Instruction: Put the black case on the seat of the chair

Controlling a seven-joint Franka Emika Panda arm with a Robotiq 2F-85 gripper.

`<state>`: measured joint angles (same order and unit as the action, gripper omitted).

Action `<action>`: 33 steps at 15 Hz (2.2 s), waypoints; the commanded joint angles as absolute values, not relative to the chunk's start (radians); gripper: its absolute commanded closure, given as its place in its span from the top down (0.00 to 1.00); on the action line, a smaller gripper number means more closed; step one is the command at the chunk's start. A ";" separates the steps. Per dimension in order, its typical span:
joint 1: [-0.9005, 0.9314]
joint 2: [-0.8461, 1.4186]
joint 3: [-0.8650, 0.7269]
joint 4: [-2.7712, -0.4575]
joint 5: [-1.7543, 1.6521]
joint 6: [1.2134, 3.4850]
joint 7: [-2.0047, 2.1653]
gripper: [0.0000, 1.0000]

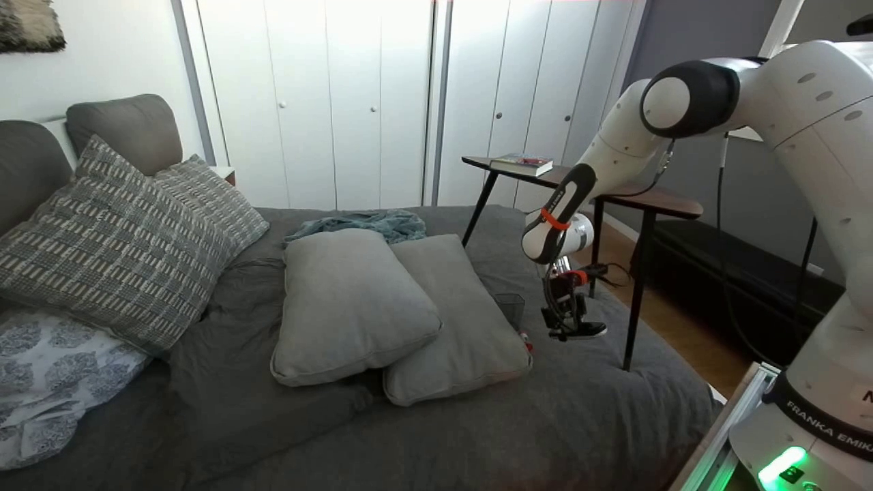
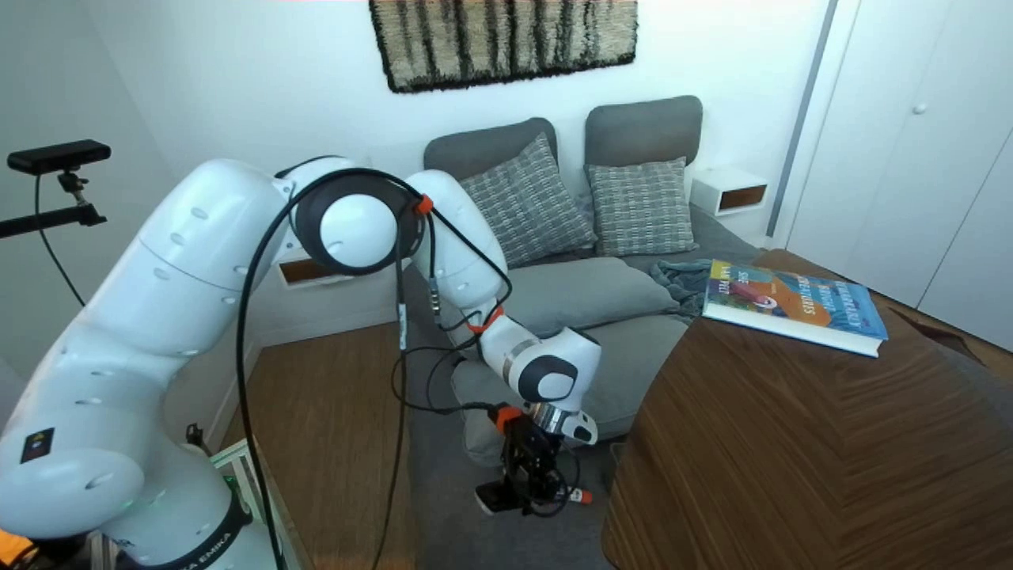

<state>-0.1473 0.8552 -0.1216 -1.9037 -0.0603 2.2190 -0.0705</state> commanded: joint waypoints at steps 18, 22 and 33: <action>-0.225 0.943 -0.142 -2.010 0.237 2.866 0.204 0.45; -0.166 0.989 -0.153 -1.988 0.242 2.921 0.291 0.45; -0.130 1.118 -0.203 -1.892 0.241 2.890 0.371 0.45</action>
<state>-0.1462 1.0763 -0.1827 -1.9506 0.2158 2.9058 0.3480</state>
